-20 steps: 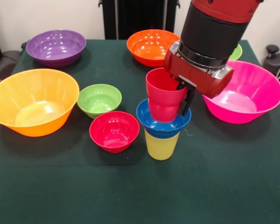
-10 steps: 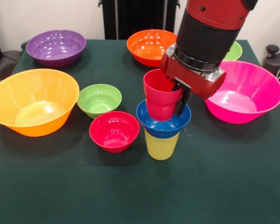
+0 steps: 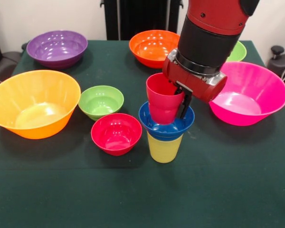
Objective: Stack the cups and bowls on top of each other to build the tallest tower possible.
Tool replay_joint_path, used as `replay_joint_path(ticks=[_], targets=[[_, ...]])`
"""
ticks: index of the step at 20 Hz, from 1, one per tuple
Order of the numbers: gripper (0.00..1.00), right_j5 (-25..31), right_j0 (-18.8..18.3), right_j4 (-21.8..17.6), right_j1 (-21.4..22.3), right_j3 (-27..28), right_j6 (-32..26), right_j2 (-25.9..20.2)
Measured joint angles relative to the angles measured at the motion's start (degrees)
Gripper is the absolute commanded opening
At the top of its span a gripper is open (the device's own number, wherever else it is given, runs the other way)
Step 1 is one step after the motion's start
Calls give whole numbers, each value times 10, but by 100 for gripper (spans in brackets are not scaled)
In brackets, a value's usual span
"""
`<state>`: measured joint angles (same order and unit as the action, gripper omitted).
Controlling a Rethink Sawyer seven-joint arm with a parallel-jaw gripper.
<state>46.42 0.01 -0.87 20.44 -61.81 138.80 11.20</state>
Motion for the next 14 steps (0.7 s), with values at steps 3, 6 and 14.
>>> replay_joint_path(ticks=[3, 6, 14], targets=[[0, -5, 1, 0, 0, -1, 0, 0], [0, -10, 1, 0, 0, -1, 0, 0], [0, -21, 1, 10, 0, -1, 0, 0]])
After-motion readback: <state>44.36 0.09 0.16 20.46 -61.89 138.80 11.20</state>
